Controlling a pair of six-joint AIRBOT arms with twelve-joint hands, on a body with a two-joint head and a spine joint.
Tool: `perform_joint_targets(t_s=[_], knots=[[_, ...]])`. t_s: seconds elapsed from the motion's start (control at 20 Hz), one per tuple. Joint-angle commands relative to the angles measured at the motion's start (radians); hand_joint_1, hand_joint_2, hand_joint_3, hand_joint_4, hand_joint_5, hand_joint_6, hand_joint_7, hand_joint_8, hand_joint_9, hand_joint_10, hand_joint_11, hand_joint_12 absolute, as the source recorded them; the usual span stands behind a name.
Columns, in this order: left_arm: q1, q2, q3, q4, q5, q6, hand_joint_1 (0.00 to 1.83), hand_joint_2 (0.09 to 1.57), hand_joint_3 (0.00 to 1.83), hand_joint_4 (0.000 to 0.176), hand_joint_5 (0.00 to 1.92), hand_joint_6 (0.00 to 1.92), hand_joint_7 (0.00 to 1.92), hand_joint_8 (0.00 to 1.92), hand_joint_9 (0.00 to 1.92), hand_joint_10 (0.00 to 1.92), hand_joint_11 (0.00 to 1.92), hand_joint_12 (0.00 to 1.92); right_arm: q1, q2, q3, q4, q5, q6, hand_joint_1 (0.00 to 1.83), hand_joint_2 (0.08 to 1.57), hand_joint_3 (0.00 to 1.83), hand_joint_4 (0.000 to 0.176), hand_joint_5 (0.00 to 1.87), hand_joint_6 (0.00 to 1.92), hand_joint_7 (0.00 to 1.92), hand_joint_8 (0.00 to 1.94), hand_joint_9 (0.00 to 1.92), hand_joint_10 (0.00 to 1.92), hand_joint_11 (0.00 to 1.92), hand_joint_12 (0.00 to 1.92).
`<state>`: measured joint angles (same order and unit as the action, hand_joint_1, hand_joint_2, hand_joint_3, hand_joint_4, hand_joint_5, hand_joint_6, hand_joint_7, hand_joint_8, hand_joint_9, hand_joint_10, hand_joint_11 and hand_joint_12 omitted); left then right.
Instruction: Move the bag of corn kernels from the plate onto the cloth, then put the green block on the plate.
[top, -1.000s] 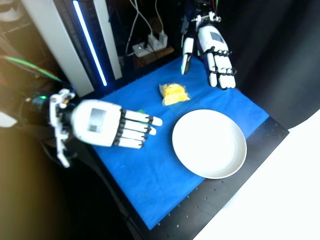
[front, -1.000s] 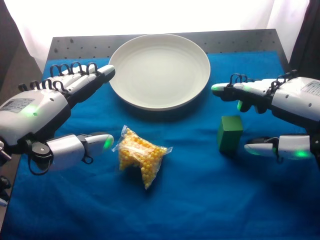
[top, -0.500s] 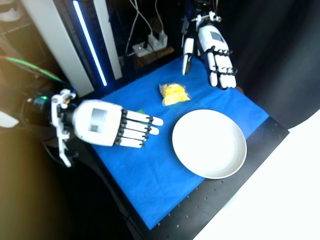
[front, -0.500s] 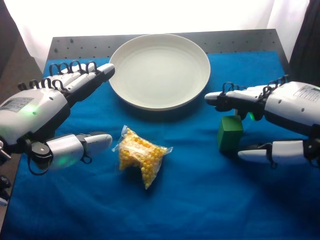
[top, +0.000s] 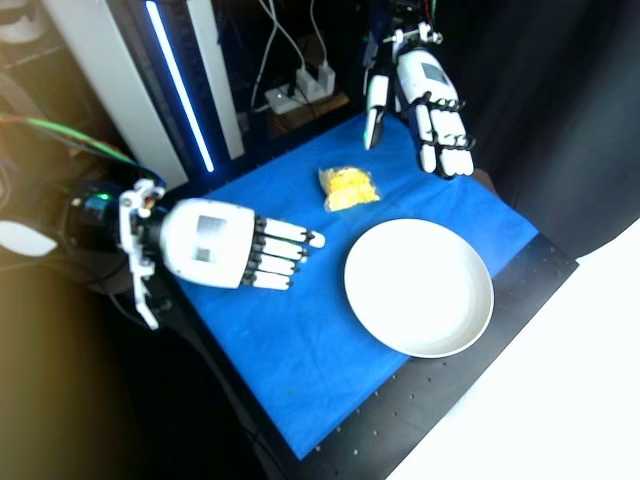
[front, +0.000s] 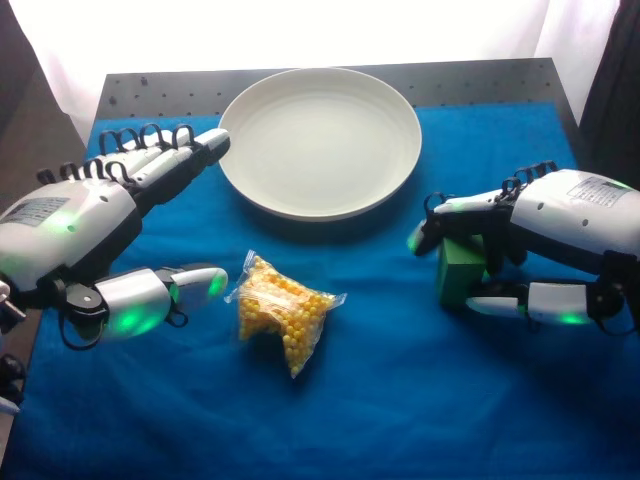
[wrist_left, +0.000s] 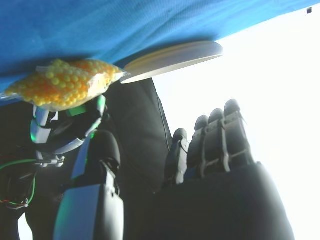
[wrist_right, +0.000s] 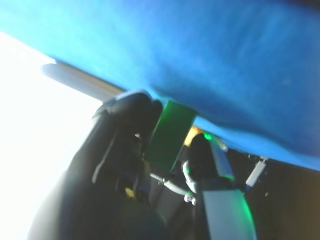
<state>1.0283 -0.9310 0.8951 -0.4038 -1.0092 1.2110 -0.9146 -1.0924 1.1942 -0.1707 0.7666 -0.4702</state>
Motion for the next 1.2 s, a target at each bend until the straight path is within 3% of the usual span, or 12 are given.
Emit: perform_joint_targets(t_s=[0.0,0.1,0.2,0.3,0.35,0.4,0.55,0.6,0.85,0.9,1.05,1.15], knots=[[-0.004,-0.001,-0.001,0.02,-0.115,-0.004,0.59,1.24,0.0,0.124,0.01,0.0,0.0,0.0,0.0,0.0,0.0,0.0,0.015,-0.001,0.003,0.016,0.117,0.004,1.19,1.29,0.0,0.0,0.57,1.4,0.8,1.52,0.89,1.43,0.87,1.73],[-0.004,-0.001,-0.001,0.018,-0.115,-0.004,0.56,1.24,0.0,0.118,0.0,0.0,0.0,0.0,0.0,0.0,0.0,0.0,0.025,-0.001,0.005,0.006,0.117,0.005,1.18,1.31,0.0,0.0,0.54,1.45,0.76,1.58,0.83,1.48,0.81,1.77],[-0.003,-0.003,-0.001,0.016,-0.114,-0.004,0.58,1.25,0.0,0.13,0.0,0.0,0.0,0.0,0.0,0.0,0.0,0.0,0.042,0.001,0.013,-0.02,0.117,0.026,1.18,1.31,0.0,0.0,0.53,1.45,0.77,1.57,0.87,1.51,0.85,1.78],[-0.003,-0.005,0.0,0.015,-0.113,-0.004,0.6,1.25,0.0,0.118,0.01,0.0,0.0,0.0,0.0,0.0,0.0,0.0,0.059,0.004,0.02,-0.045,0.117,0.05,1.18,1.3,0.0,0.0,0.54,1.46,0.79,1.53,0.91,1.44,0.92,1.69],[-0.003,-0.005,0.0,0.015,-0.113,-0.004,0.6,1.25,0.0,0.13,0.01,0.01,0.0,0.0,0.0,0.0,0.0,0.0,0.075,0.009,0.024,-0.062,0.117,0.06,1.31,1.26,0.0,0.0,0.57,1.33,0.76,1.42,0.86,1.53,0.86,1.68],[-0.003,-0.005,0.0,0.015,-0.112,-0.004,0.61,1.25,0.0,0.124,0.02,0.01,0.0,0.0,0.0,0.0,0.0,0.0,0.089,0.015,0.024,-0.074,0.117,0.062,1.33,1.26,0.0,0.0,0.54,1.34,0.73,1.44,0.83,1.59,0.82,1.72],[0.0,-0.005,0.001,0.012,-0.112,-0.004,0.58,1.25,0.0,0.129,0.02,0.0,0.0,0.0,0.0,0.0,0.0,0.0,0.124,0.025,0.018,-0.101,0.118,0.07,1.18,1.31,0.0,0.0,0.53,1.44,0.76,1.6,0.84,1.6,0.79,1.89],[0.001,-0.007,0.002,0.011,-0.112,-0.004,0.56,1.26,0.0,0.135,0.01,0.0,0.0,0.0,0.0,0.0,0.0,0.0,0.143,0.026,0.016,-0.113,0.122,0.074,1.3,1.28,0.0,0.0,0.53,1.37,0.73,1.49,0.79,1.63,0.76,1.85],[0.0,-0.014,0.007,0.003,-0.111,-0.004,0.47,1.26,0.0,0.118,0.01,0.0,0.0,0.0,0.0,0.0,0.0,0.0,0.222,0.024,0.04,-0.137,0.114,0.078,1.15,1.3,0.0,0.0,0.61,1.39,0.73,1.61,0.75,1.56,0.67,1.85],[0.0,-0.015,0.008,0.003,-0.111,-0.004,0.48,1.26,0.0,0.129,0.01,0.0,0.0,0.0,0.0,0.0,0.0,0.0,0.245,0.015,0.051,-0.144,0.096,0.079,1.3,1.27,0.0,0.0,0.61,1.31,0.7,1.54,0.74,1.65,0.67,1.87],[0.001,-0.016,0.008,0.002,-0.111,-0.004,0.47,1.26,0.0,0.157,0.01,0.0,0.0,0.0,0.0,0.0,0.0,0.0,0.329,-0.034,0.097,-0.187,0.018,0.079,1.19,1.27,0.0,0.0,0.65,1.3,0.77,1.57,0.74,1.53,0.69,1.85],[0.001,-0.02,0.01,0.0,-0.111,-0.005,0.47,1.27,0.0,0.145,0.02,0.0,0.0,0.0,0.0,0.0,0.0,0.0,0.378,-0.078,0.138,-0.218,-0.049,0.079,1.19,1.28,0.0,0.0,0.62,1.26,0.76,1.62,0.77,1.57,0.76,1.89]])
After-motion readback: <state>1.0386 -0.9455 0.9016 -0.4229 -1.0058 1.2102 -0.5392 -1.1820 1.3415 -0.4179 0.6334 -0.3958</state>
